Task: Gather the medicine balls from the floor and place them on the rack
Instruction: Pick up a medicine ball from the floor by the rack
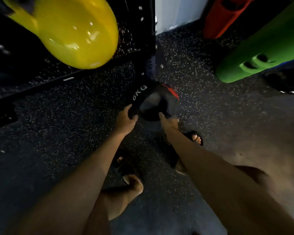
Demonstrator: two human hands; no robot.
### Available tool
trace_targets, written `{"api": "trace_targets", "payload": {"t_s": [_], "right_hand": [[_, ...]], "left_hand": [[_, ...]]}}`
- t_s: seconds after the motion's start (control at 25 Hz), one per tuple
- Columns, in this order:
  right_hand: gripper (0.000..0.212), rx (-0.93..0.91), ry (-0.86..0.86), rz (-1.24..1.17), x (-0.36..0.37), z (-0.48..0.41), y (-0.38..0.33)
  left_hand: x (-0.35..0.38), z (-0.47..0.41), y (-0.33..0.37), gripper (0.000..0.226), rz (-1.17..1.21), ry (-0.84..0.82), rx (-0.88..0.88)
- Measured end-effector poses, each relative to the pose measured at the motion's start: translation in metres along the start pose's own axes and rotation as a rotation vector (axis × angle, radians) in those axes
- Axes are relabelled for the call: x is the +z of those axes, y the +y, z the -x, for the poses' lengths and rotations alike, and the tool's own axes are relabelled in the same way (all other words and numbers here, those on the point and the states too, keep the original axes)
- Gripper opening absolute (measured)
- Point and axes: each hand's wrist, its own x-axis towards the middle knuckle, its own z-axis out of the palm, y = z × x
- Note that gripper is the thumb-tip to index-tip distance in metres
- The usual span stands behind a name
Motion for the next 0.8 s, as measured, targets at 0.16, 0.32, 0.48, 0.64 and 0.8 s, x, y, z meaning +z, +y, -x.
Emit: {"api": "trace_targets", "payload": {"t_s": [0.16,0.32,0.48,0.64,0.8], "right_hand": [[0.086,0.048,0.078,-0.081,0.035,-0.068,-0.003],[0.072,0.051,0.200,-0.185,0.043,-0.092,0.008],[0.063,0.046,0.269,-0.133,0.015,-0.106,0.034],[0.053,0.102,0.284,-0.192,-0.030,-0.143,0.092],[0.045,0.103,0.218,-0.350,-0.056,-0.173,0.149]], "left_hand": [[0.021,-0.067,-0.022,0.063,0.054,0.014,0.026],[0.043,-0.101,-0.031,0.061,0.121,-0.001,0.029],[0.073,-0.107,-0.036,0.061,0.364,-0.015,-0.053],[0.101,-0.115,-0.043,0.050,0.519,-0.050,-0.187],[0.132,-0.125,-0.035,0.047,0.415,-0.270,-0.147]]}}
